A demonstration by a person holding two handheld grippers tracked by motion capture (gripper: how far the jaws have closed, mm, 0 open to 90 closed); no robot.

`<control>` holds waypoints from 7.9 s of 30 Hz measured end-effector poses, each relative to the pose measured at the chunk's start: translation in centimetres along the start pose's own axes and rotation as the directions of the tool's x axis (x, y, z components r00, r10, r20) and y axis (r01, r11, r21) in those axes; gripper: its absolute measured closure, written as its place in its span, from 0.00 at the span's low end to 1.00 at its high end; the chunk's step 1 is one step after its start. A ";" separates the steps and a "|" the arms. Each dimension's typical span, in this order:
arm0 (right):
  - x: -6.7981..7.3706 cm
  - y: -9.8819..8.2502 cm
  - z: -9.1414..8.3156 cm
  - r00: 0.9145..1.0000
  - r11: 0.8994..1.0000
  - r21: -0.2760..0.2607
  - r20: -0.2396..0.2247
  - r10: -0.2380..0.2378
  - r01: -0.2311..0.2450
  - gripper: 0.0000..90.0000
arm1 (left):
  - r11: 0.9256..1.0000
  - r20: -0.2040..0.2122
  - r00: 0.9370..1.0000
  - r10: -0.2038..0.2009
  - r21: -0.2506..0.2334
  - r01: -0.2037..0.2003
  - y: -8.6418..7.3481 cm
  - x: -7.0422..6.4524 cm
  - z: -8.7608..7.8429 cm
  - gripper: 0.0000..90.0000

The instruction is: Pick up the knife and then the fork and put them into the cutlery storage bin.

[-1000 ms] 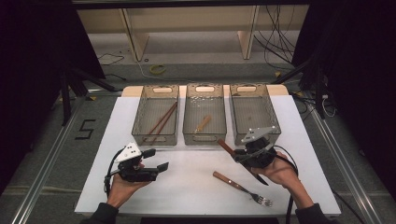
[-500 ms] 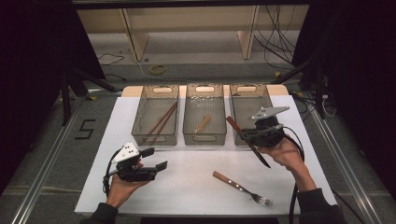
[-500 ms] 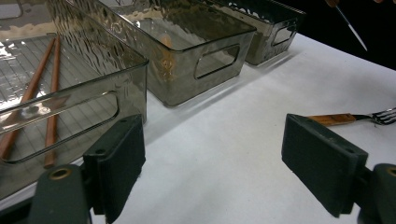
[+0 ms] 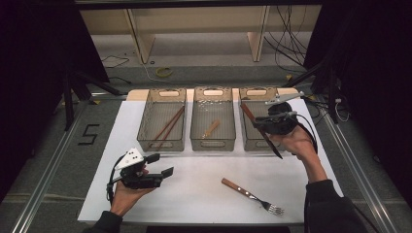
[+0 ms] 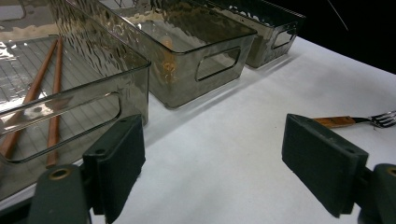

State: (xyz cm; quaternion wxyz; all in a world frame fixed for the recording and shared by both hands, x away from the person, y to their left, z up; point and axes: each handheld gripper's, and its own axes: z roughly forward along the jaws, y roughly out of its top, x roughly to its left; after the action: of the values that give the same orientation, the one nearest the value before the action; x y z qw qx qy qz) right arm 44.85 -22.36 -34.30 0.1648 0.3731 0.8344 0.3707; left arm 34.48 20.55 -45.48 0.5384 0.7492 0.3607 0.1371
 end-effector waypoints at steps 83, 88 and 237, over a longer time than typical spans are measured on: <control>-7.7 0.8 7.1 0.965 0.988 0.060 0.230 0.128 -0.145 0.92 | 1.000 0.016 1.000 -0.003 0.003 0.003 -0.1 0.1 0.1 0.23; -7.8 0.6 6.9 0.959 0.986 0.067 0.249 0.132 -0.153 0.94 | 1.000 0.016 1.000 -0.003 0.004 0.003 -0.1 0.1 0.2 0.23; 10.7 -10.7 5.3 0.944 0.802 0.508 -0.256 -0.207 0.313 0.86 | 1.000 0.014 1.000 0.014 0.010 -0.014 -0.3 0.0 0.3 0.22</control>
State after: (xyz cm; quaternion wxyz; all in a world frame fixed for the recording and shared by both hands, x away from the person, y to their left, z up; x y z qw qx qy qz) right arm 35.26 -16.53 -45.82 0.0228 0.2492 0.9599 0.1267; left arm 34.53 20.44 -45.85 0.5361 0.7554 0.3524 0.1336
